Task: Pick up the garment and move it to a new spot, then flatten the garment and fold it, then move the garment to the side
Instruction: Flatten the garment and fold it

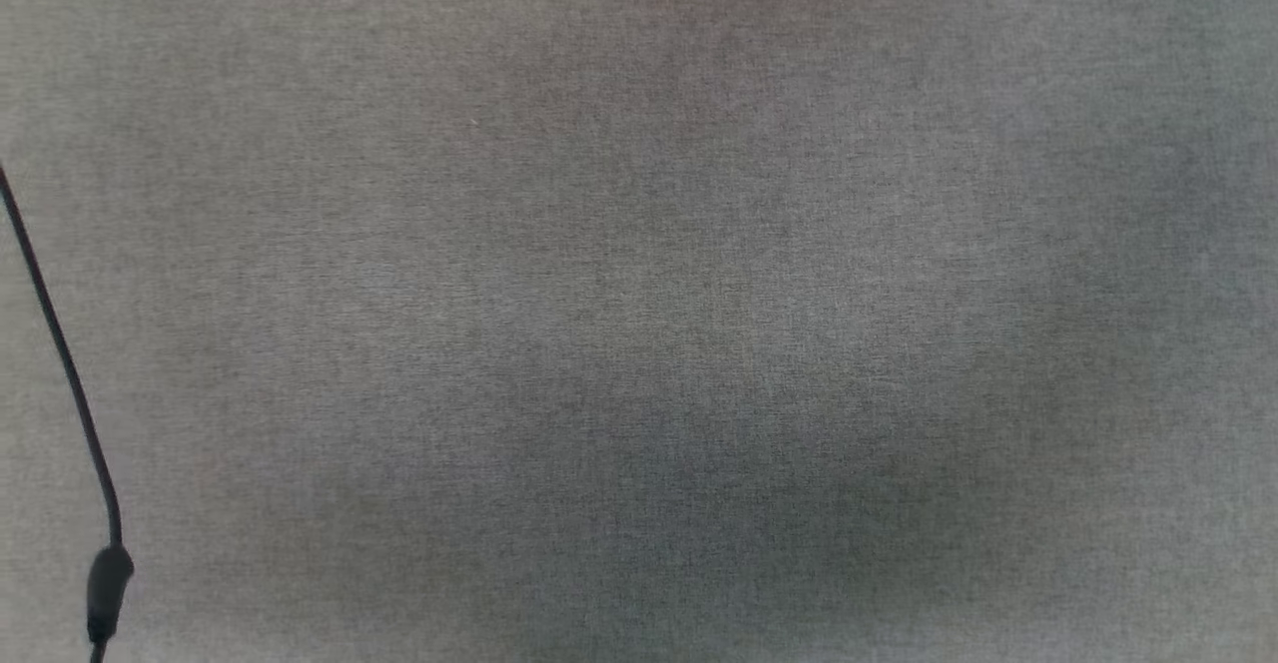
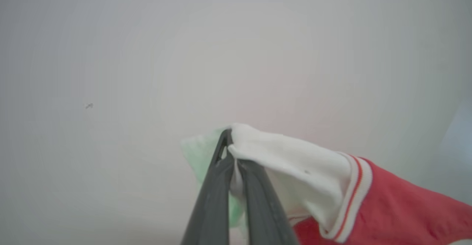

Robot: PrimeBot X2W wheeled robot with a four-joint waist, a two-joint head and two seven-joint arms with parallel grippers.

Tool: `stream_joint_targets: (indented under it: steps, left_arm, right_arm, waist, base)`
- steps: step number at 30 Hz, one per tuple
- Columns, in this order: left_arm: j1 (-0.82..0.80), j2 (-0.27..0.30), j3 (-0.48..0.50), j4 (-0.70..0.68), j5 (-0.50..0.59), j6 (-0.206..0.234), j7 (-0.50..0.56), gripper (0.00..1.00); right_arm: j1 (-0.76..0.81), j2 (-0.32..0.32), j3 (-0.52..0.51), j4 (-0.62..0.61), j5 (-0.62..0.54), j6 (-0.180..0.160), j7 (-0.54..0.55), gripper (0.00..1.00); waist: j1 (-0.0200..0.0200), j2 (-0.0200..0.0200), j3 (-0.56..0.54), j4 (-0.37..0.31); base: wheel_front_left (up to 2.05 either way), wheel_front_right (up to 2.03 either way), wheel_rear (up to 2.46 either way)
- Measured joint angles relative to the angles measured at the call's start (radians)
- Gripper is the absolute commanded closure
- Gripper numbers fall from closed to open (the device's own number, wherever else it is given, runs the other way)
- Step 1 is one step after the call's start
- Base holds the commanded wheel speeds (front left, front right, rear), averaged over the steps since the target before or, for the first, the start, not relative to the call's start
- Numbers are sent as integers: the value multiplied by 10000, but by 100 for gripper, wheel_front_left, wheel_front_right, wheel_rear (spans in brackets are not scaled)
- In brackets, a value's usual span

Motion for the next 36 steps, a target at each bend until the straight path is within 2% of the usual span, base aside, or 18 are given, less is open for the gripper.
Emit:
stream_joint_targets:
  steps: [5,8,11,16,21,25,31,36]
  left_arm:
    - [-182,-288,75,686,-25,-430,-65,100]
    - [671,-499,-50,1001,-380,-637,201,100]
    - [2015,-428,-378,663,-646,-679,612,100]
    - [5056,222,-815,-1267,-1868,-681,1152,100]
    - [8022,800,-1580,-2909,-2460,-683,928,100]
    - [10069,1379,-2211,-4038,-2778,-683,669,100]
    - [12206,2320,-2784,-5216,-2882,-686,219,100]
    - [13409,3005,-2715,-6134,-2821,-698,-25,100]
  right_arm:
    - [-294,165,382,769,-234,0,-228,100]
    - [439,134,888,849,-127,0,-244,100]
    - [1634,-58,1503,619,184,-2,-230,100]
    - [4116,-817,2343,-397,1078,-8,-169,100]
    - [7045,-1824,2832,-1852,2161,-13,94,100]
    - [9082,-2387,3106,-3223,2826,-13,537,100]
    - [11119,-3173,3085,-4926,3563,-15,1549,100]
    - [12687,-3766,2625,-5925,4084,-15,2259,100]
  waist:
    - [0,0,-265,77]
    - [0,0,-501,103]
    - [0,0,-737,112]
    - [0,1,-1092,108]
    - [0,0,-1477,214]
    - [0,1,-1811,221]
    - [0,0,-2247,90]
    - [0,0,-2421,143]
  base:
    - [0,0,0]
    - [0,0,0]
    - [0,0,0]
    - [0,0,0]
    - [0,0,0]
    - [0,0,0]
    - [0,0,0]
    - [0,0,0]
